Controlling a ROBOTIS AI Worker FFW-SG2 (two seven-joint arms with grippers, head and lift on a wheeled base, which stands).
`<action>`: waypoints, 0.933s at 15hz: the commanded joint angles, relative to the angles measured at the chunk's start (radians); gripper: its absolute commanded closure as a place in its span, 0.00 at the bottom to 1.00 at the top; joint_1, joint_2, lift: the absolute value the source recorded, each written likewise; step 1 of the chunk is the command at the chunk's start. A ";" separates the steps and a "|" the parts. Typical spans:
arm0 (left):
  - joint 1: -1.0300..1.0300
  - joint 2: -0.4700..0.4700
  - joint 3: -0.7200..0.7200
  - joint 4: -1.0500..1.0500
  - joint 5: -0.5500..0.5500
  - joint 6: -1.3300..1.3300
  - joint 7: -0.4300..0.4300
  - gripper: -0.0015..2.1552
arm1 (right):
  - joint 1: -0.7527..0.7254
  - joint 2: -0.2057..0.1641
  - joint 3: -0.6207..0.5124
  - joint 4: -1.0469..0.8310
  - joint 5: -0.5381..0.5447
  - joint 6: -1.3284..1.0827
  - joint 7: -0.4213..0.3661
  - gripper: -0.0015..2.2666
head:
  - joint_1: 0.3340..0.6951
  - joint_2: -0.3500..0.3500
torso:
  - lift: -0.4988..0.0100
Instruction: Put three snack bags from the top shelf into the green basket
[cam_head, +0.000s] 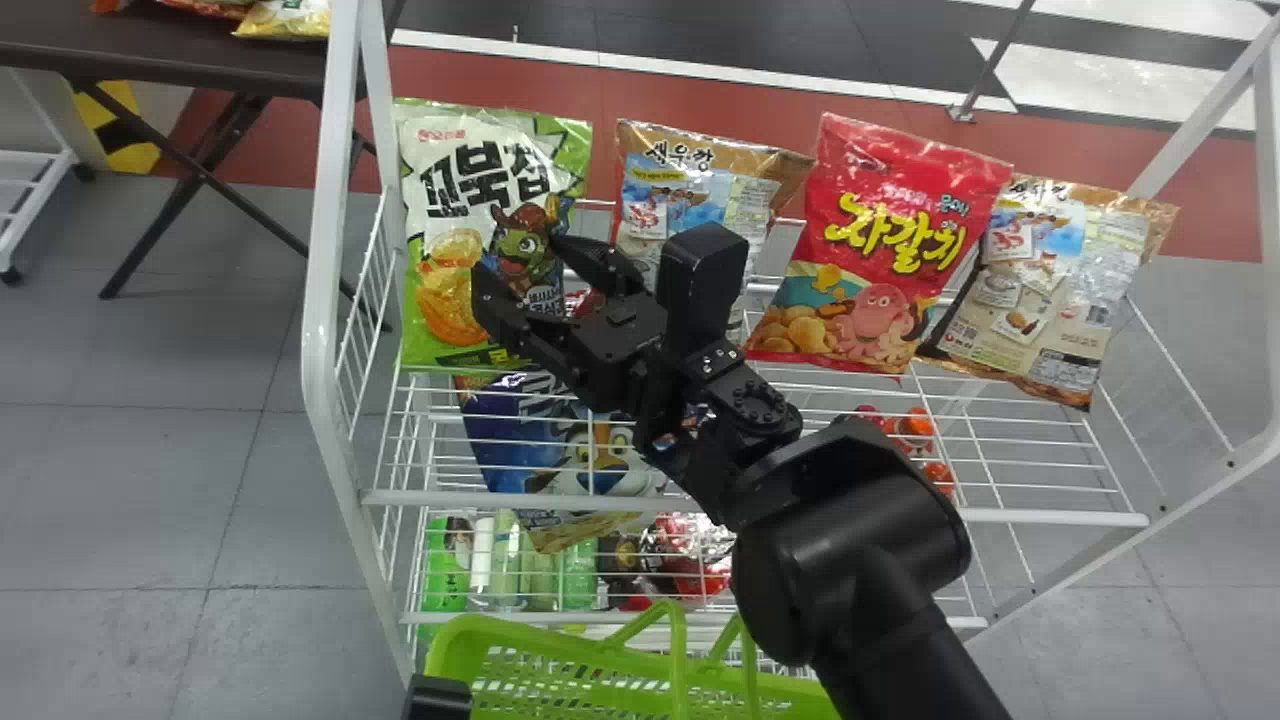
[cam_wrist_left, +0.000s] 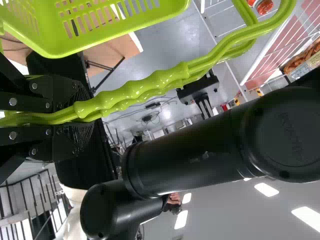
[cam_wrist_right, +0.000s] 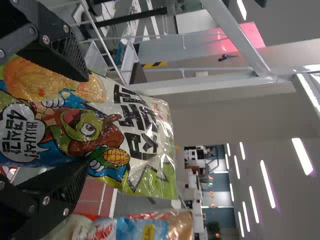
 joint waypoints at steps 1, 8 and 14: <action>0.000 0.000 0.001 0.002 0.004 -0.003 -0.002 0.79 | 0.016 0.002 0.000 -0.051 -0.004 0.088 0.008 0.85 | 1.00 0.28 | 0.89; 0.008 0.002 0.007 -0.001 0.004 -0.018 -0.010 0.79 | 0.111 -0.032 -0.031 -0.272 0.011 0.263 0.068 0.96 | 1.00 0.30 | 0.89; 0.014 0.006 0.033 0.003 0.026 -0.031 -0.031 0.79 | 0.331 -0.205 -0.321 -0.672 -0.106 0.560 0.111 0.96 | 1.00 0.12 | 0.89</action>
